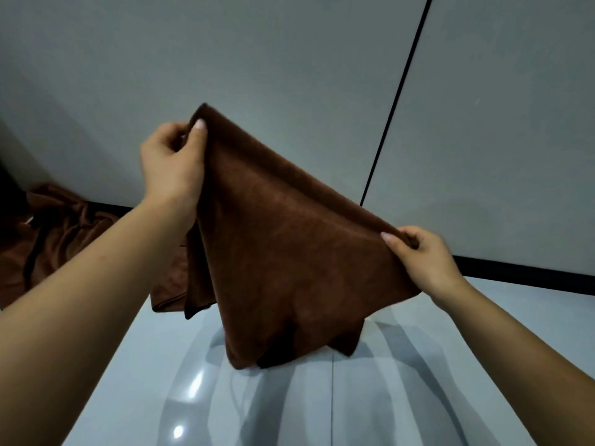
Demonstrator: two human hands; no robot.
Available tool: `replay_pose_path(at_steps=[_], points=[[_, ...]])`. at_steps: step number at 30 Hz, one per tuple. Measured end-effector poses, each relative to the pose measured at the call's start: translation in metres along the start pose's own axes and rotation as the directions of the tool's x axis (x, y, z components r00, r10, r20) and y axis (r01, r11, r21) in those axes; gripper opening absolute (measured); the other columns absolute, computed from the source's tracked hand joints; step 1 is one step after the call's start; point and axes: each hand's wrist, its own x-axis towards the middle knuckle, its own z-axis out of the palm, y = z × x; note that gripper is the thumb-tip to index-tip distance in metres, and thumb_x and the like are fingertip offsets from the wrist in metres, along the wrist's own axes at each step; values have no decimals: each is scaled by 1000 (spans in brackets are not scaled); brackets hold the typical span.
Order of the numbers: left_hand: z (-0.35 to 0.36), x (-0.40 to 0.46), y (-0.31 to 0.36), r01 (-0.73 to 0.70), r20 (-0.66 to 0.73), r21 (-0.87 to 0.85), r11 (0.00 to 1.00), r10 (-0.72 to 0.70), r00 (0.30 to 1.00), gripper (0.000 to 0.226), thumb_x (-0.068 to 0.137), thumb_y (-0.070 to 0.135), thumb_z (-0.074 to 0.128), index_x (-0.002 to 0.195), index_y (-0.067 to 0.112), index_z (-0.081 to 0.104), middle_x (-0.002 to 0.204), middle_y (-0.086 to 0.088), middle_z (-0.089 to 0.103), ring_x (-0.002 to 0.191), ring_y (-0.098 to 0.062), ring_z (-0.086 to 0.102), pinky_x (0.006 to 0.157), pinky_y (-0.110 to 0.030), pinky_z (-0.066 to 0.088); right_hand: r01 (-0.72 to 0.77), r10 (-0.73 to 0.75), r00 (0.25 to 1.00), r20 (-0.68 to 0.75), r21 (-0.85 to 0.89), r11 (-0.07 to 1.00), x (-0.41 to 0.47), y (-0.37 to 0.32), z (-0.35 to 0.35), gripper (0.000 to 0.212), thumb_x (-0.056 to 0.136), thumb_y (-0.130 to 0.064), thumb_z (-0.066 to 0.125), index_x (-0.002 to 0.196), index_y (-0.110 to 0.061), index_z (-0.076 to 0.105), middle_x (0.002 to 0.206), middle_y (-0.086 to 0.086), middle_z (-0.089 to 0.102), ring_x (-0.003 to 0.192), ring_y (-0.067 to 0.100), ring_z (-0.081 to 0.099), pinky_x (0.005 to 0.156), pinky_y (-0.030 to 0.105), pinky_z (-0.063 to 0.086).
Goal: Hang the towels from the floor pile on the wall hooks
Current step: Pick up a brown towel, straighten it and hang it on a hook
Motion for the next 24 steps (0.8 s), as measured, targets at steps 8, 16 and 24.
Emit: replay_pose_path(at_steps=[8,16,24], points=[[-15,7,-34,152,-104,164,975,-137,985,28,99,29,44,71,25,44,74,8,49,68,-5,47,72,-27,42,361,-457,885,-83,-497,789,3,-40,-15,23,99,-28,39,91,-10,52,77,0,51,71,21,48,59,31,35],[-21,-1,-61,299,-51,281,912,-297,953,23,98,27,46,83,11,51,75,-3,51,87,-22,51,82,-37,45,458,-617,786,39,-708,538,-6,-69,-25,32,99,-33,32,108,-11,53,96,8,60,83,33,56,62,32,34],[-16,-19,-66,331,148,552,765,-481,864,28,94,13,52,66,8,50,73,-14,53,74,-30,56,69,-33,46,507,-632,762,138,-734,451,-14,-85,-19,38,95,-36,28,106,-11,54,98,7,60,83,36,58,64,36,41]])
